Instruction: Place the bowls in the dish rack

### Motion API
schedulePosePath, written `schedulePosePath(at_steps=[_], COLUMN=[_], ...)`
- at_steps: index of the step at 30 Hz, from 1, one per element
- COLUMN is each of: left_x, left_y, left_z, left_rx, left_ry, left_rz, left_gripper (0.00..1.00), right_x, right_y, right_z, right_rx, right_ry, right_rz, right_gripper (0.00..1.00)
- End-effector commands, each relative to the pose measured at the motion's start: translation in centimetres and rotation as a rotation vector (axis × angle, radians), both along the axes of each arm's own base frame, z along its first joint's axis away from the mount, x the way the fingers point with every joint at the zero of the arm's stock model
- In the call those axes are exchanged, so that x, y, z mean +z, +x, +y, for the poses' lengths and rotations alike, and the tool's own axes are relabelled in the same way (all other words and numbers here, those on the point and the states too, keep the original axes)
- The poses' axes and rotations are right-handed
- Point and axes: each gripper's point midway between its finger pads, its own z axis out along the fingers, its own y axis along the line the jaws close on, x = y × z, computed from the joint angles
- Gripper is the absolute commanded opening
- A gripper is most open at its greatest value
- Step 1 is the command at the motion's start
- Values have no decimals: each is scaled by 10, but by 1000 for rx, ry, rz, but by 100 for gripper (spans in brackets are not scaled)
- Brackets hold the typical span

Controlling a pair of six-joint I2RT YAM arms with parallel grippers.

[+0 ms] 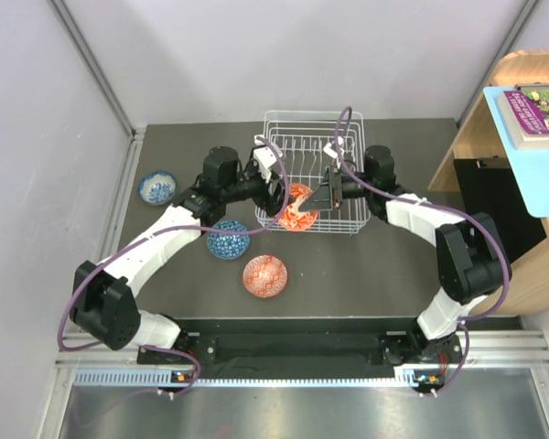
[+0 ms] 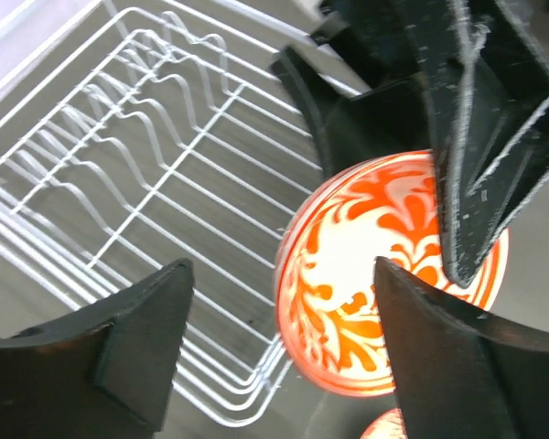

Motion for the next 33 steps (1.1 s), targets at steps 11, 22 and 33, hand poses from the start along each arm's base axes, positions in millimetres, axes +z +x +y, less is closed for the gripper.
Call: schedulePosePath(at_steps=[11, 22, 33], left_x=[50, 14, -33], left_y=[51, 44, 20], left_z=[74, 110, 160], left_rx=[246, 280, 343], left_ry=[-112, -24, 63], left_rz=[-86, -37, 7], left_gripper=[98, 98, 99], right_x=[33, 7, 27], right_y=[57, 108, 156], right_z=[-29, -61, -88], right_rx=[-246, -437, -620], right_ry=[-60, -332, -475], right_rz=[-173, -243, -408], right_gripper=[0, 0, 0])
